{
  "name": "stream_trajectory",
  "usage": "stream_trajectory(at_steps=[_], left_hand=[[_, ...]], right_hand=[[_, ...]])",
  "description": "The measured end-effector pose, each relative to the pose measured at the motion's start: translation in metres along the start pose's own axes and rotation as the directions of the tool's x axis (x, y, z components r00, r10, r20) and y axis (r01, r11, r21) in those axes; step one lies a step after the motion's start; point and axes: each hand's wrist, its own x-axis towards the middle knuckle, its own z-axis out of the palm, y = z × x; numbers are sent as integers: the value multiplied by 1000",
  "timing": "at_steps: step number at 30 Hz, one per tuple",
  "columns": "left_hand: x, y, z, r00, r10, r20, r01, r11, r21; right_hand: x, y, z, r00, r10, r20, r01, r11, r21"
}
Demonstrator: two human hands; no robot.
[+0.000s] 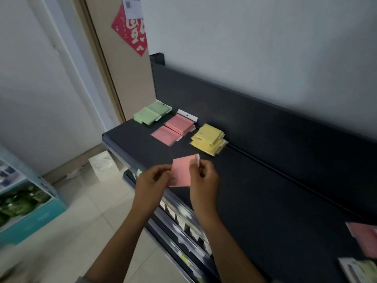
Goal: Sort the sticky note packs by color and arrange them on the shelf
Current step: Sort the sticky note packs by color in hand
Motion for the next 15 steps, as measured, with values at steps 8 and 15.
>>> stream_trajectory(at_steps=[8,15], left_hand=[[27,-22,-94,995,-4,-104,1,999,-36],[35,-37,-140,987,131,-94,-127,991,51]], right_hand=[[-7,-3,99,994,-47,99,49,999,-20],[-12,2,149,987,-43,155,52,997,-55]])
